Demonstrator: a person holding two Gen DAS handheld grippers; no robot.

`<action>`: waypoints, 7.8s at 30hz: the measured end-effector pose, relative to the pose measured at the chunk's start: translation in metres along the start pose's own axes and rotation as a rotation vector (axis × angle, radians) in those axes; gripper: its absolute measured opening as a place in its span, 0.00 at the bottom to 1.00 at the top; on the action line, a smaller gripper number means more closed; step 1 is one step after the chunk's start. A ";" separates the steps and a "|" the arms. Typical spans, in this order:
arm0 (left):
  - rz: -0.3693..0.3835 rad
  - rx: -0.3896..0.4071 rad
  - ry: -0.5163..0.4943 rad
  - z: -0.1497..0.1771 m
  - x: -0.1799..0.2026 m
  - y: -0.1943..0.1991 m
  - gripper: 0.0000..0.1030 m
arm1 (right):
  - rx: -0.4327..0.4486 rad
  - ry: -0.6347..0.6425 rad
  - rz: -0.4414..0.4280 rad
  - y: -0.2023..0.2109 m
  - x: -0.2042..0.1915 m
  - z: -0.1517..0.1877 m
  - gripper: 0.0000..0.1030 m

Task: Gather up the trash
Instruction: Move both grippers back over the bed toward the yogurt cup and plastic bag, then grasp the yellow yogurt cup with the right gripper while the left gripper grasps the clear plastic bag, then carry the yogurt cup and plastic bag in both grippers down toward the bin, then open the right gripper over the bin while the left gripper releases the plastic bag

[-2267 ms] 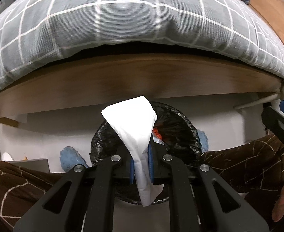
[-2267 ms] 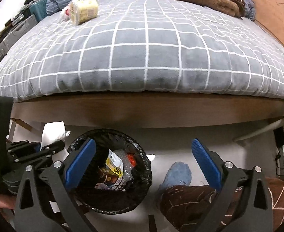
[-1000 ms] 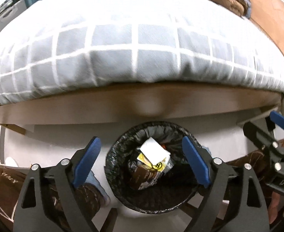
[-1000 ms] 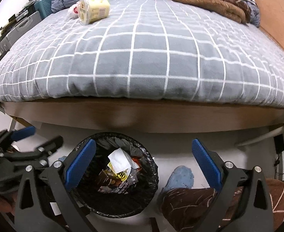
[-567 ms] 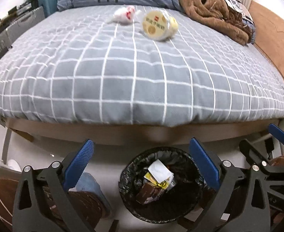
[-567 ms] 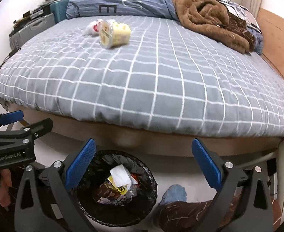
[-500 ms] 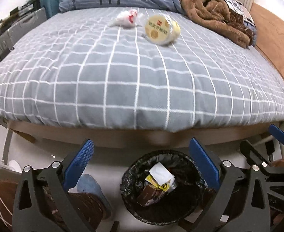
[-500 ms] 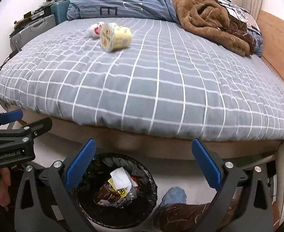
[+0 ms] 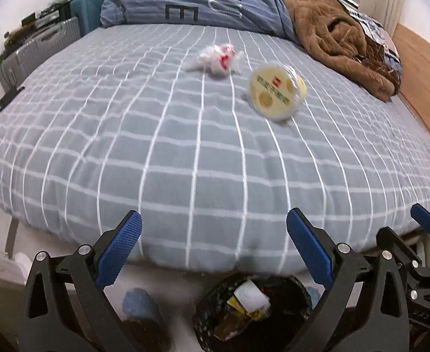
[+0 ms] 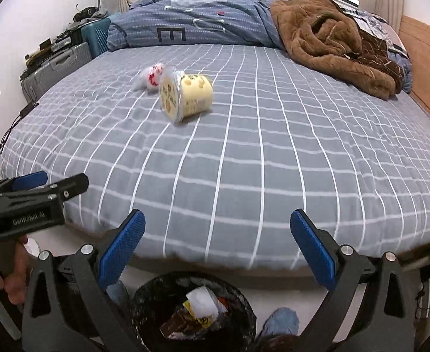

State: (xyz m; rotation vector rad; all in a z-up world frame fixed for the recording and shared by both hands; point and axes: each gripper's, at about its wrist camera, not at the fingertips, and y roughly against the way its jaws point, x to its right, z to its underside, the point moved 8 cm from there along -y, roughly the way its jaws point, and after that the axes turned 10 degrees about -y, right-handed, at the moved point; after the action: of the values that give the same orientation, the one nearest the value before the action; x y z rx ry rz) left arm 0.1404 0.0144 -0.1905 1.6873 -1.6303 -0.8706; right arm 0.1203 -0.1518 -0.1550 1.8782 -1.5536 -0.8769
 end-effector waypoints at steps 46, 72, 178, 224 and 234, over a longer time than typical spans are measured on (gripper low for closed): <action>-0.009 0.021 -0.032 -0.181 -0.059 -0.123 0.94 | -0.067 0.025 -0.296 -0.176 -0.068 -0.149 0.72; -0.076 0.017 -0.107 -0.220 -0.017 -0.178 0.70 | 0.019 -0.124 -0.217 -0.160 0.030 -0.175 0.66; 0.061 0.022 -0.090 0.030 0.062 0.051 0.37 | 0.048 -0.096 0.027 0.050 0.048 0.018 0.64; 0.083 -0.268 -0.146 0.163 0.086 -0.017 0.37 | -0.343 -0.044 0.018 -0.021 0.017 0.166 0.64; 0.096 -0.301 -0.141 0.166 0.091 -0.032 0.38 | -0.326 -0.063 0.052 -0.018 0.021 0.161 0.90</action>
State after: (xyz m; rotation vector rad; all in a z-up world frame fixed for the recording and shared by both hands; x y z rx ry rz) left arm 0.0257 -0.0741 -0.3171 1.3573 -1.5659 -1.1447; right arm 0.0106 -0.1700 -0.2750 1.5852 -1.3912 -1.1016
